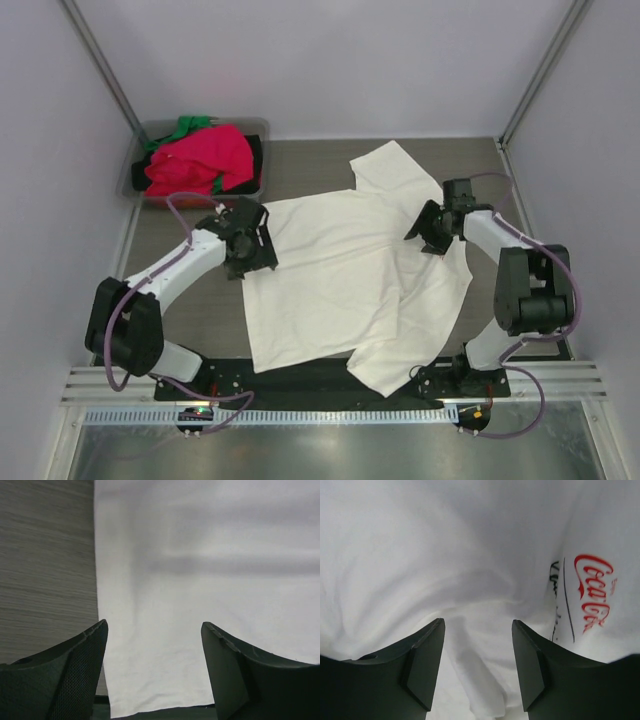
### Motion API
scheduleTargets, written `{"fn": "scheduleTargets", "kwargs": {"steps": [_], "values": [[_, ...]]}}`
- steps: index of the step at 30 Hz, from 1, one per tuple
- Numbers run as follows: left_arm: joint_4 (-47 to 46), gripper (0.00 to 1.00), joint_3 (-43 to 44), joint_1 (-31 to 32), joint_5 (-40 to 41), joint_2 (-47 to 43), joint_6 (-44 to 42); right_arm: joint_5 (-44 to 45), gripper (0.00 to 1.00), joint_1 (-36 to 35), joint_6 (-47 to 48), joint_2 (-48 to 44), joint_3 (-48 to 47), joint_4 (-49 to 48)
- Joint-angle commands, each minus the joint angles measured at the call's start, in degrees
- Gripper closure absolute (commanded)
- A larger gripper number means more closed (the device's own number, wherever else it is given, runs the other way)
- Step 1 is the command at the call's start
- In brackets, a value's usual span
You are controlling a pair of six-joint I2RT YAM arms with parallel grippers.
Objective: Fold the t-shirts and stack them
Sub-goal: Flatten the tshirt out
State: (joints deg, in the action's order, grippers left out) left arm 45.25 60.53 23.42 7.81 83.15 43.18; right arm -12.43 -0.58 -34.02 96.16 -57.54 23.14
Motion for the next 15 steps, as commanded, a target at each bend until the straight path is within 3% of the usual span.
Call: {"fn": "scheduleTargets", "kwargs": {"steps": [1, 6, 10, 15], "values": [[-5.4, 0.24, -5.4, 5.0, -3.7, 1.3, 5.6, 9.8, 0.38, -2.4, -2.3, -9.5, -0.1, 7.7], [-9.6, 0.24, -2.9, 7.2, -4.4, 10.4, 5.8, 6.3, 0.38, -2.5, -2.2, -11.1, 2.8, 6.5], [-6.9, 0.24, 6.7, 6.8, -0.5, 20.4, 2.5, 5.6, 0.39, -2.5, -0.2, -9.2, 1.1, 5.7], [-2.2, 0.24, 14.2, 2.1, 2.8, 29.5, -1.0, 6.3, 0.38, -1.9, 1.5, 0.1, -3.1, 5.3]]}}
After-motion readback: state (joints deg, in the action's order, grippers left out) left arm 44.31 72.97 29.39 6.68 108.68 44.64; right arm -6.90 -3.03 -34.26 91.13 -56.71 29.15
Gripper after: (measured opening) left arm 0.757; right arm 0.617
